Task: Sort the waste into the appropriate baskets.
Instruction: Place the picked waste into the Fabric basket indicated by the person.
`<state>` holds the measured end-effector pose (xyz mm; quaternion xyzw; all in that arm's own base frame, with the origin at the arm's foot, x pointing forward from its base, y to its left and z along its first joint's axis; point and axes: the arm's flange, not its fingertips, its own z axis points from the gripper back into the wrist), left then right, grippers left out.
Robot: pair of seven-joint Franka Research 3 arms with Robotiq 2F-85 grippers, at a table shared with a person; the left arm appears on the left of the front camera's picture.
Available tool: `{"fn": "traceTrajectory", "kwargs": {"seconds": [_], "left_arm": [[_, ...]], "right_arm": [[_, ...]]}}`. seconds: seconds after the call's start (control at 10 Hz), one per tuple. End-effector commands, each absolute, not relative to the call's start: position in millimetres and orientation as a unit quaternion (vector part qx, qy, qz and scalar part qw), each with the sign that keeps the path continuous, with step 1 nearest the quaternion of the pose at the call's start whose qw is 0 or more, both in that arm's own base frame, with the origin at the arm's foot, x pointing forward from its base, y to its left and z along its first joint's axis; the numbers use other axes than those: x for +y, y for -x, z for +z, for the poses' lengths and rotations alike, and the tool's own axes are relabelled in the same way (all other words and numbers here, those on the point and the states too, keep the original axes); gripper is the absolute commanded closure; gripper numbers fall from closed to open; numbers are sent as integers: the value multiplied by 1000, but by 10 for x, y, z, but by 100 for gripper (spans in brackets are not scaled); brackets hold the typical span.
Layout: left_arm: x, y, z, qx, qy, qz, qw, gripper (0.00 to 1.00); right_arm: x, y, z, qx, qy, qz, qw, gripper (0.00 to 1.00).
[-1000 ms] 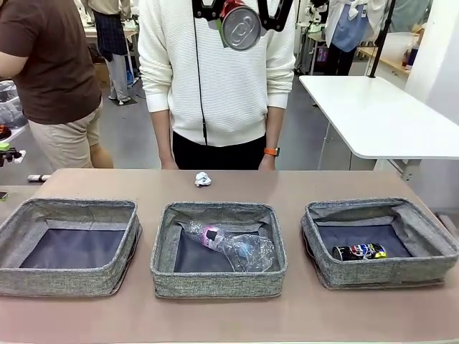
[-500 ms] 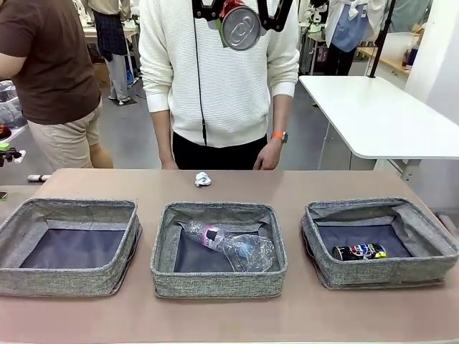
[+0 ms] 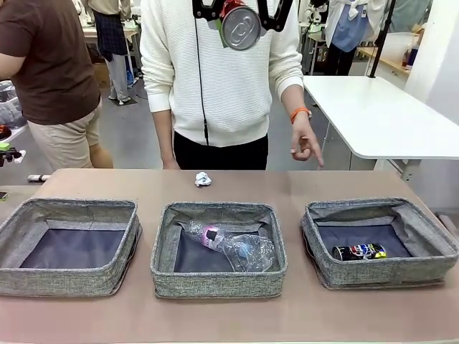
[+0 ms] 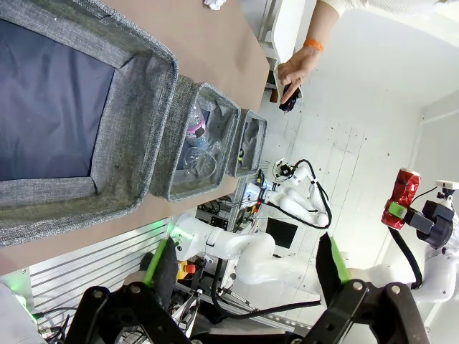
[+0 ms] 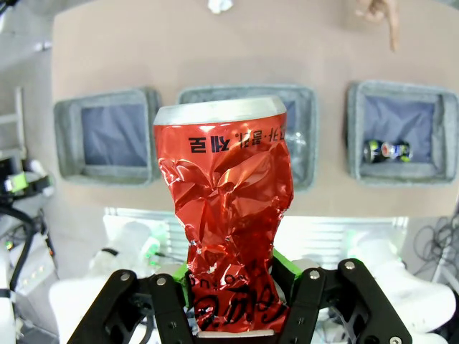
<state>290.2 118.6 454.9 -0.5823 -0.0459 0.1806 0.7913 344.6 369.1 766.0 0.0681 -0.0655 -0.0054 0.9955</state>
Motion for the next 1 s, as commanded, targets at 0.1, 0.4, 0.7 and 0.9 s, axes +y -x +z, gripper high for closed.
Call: {"fn": "traceTrajectory", "kwargs": {"seconds": [0.1, 0.4, 0.7, 0.9], "left_arm": [[1152, -2891, 4585, -47, 591, 183, 784, 0], [1152, -2891, 4585, -47, 591, 183, 784, 0], [1152, -2891, 4585, -47, 591, 183, 784, 0], [1152, -2891, 4585, -47, 591, 183, 784, 0]], "right_arm": [[3673, -3429, 7682, -68, -74, -7, 995, 74], [3673, -3429, 7682, -68, -74, -7, 995, 74], [3691, -3447, 7660, -65, -68, -5, 996, 73], [3250, -3481, 7375, -56, -50, 6, 997, 73]]}}
